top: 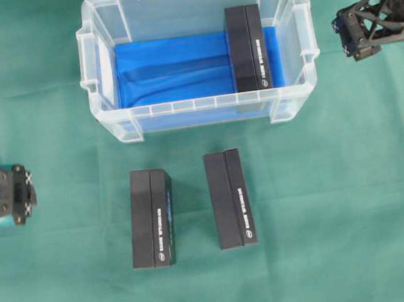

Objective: Take out the box from the case.

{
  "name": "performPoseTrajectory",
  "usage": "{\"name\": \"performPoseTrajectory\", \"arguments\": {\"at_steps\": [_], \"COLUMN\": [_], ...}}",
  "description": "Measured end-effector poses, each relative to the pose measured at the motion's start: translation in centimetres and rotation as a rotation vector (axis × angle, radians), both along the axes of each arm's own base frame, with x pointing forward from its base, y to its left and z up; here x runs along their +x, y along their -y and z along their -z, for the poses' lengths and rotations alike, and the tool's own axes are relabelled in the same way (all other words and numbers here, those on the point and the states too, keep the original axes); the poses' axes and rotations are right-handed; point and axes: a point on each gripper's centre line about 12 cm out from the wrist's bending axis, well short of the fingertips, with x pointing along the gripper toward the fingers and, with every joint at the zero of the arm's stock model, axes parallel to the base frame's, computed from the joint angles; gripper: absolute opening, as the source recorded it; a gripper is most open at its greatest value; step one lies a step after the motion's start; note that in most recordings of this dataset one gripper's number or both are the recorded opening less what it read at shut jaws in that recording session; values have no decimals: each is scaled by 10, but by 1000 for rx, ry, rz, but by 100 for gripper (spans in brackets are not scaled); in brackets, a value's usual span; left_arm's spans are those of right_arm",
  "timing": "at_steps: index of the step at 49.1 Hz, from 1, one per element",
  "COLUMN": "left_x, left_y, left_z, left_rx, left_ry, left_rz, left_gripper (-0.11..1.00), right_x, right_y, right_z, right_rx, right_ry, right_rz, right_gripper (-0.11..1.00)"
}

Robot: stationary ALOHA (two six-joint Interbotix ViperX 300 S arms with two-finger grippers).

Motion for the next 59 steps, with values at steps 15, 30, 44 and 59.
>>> {"name": "performPoseTrajectory", "arguments": {"at_steps": [15, 30, 44, 59], "left_x": [-1, -4, -1, 6], "left_y": [-57, -119, -146, -146], "left_z": [-1, -1, -2, 0], "left_rx": [52, 99, 110, 104], "left_ry": [-61, -91, -101, -81], "left_rz": [-62, -76, -86, -80], "left_gripper": [97, 97, 97, 97], "right_x": [0, 0, 0, 0], "right_y": [0, 0, 0, 0], "right_z": [1, 0, 1, 1], "right_rx": [2, 8, 10, 11], "right_ry": [0, 6, 8, 10], "right_rz": [6, 31, 46, 60], "right_gripper": [91, 91, 91, 91]}}
